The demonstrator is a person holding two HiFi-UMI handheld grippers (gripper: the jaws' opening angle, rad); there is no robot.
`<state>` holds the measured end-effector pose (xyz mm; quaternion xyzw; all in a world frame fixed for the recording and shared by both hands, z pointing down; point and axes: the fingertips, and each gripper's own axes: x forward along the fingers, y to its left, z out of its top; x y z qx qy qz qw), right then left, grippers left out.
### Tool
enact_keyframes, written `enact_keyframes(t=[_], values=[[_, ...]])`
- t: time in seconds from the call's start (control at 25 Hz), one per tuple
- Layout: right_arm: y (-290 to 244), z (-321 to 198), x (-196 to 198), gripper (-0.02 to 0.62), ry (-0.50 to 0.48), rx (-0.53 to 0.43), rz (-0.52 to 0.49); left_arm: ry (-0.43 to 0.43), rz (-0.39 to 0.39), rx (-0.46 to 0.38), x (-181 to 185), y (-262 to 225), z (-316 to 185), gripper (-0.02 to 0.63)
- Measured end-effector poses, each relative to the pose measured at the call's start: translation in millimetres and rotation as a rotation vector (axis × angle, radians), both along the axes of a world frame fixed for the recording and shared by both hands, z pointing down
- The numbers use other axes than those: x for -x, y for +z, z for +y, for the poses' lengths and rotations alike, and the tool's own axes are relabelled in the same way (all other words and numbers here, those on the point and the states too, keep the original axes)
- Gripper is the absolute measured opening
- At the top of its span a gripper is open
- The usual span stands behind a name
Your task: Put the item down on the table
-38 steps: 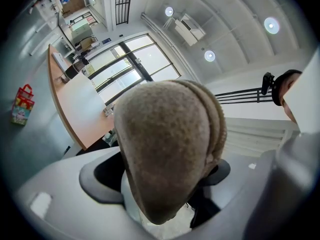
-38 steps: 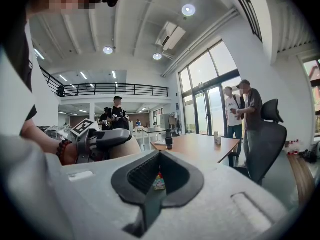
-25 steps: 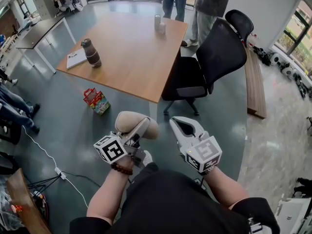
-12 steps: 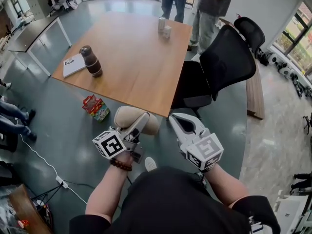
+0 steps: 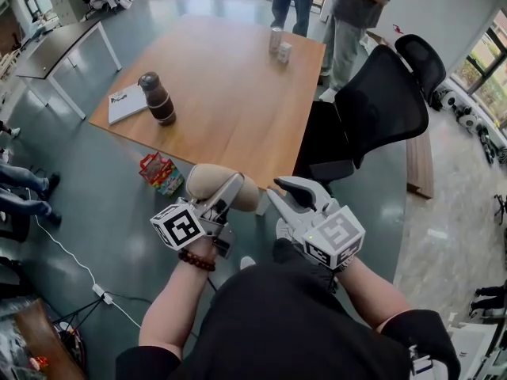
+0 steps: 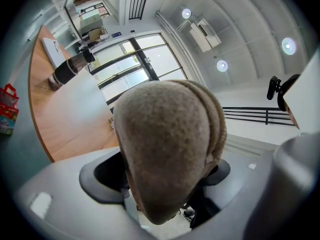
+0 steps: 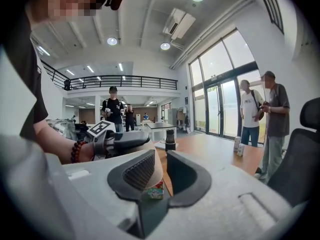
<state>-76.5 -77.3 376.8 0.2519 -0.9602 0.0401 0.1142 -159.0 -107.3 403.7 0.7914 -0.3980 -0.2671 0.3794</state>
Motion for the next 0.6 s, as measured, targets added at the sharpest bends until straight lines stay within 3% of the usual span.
enact_keyframes(t=[0.36,0.6], values=[[9,-18,29,0.274,-0.162,0.016,0.019,-0.027,-0.011,0.01,12,2,-31,0.416],[15,-44,34,0.349,-0.204,0.011,0.042,-0.011,0.009,0.001,6,0,-57,0.416]])
